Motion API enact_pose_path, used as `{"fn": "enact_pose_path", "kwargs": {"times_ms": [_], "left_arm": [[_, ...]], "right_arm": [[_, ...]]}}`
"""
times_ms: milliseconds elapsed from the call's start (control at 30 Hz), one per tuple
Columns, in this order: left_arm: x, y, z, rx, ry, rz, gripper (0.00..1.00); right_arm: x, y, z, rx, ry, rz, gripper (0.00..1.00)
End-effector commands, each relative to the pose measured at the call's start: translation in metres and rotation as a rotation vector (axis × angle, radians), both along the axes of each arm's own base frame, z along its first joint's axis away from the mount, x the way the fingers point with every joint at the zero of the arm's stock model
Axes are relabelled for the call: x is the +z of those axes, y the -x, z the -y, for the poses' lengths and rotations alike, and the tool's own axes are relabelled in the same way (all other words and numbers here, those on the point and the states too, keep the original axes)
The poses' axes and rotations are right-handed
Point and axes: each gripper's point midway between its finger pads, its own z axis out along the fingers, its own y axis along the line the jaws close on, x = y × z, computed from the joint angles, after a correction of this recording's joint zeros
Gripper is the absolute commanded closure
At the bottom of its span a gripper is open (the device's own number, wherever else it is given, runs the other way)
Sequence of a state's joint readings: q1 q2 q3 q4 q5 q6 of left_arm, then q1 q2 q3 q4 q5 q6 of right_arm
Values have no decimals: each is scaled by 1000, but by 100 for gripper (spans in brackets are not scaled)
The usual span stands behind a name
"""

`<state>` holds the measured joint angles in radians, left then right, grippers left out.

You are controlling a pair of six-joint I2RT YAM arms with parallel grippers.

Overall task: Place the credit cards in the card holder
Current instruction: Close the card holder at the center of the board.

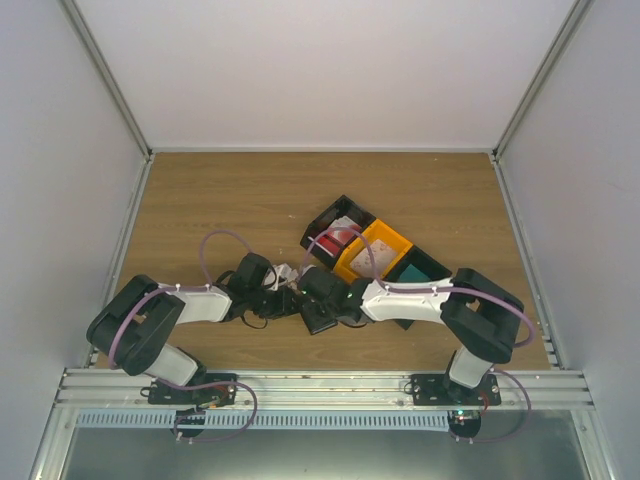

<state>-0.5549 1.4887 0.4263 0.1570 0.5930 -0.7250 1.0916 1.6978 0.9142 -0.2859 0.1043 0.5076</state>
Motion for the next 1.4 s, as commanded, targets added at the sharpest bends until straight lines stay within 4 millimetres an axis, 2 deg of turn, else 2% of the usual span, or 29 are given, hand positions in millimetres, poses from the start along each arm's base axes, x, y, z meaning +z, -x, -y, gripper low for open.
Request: {"fn": "enact_pose_path", "kwargs": {"times_ms": [0,100,233,367,500,800,1067,1133,1200,1367], "left_arm": [[-23,1,-12,33,-93,-3,74],[-23,0,-12,34,-92,-2,74],[-22,2,-10,27,-82,-3,74],[-17,3,-9,21,-66,2,74],[-15,5,-8,18,-51,-1,74],[-23,12,-8,16,-41,-31,74],[-23,13,-7,13,-39,-36,74],[-23,13,-6,12,-40,-34,73],[-22,12,-7,13,-44,-31,72],[-7,4,-11,40,-66,22,64]], "right_arm": [[-68,76,43,58,176,-292,99],[-65,77,47,35,164,-288,100],[-54,64,40,-3,107,-254,99],[-45,50,37,-45,-1,-240,99],[-38,48,32,-48,-116,-252,100],[-58,63,52,-69,-185,-304,100],[-67,61,64,-99,-196,-315,99],[-57,51,58,-100,-202,-281,99],[-35,35,48,-104,-225,-228,96],[33,1,29,-118,-288,-80,68]]}}
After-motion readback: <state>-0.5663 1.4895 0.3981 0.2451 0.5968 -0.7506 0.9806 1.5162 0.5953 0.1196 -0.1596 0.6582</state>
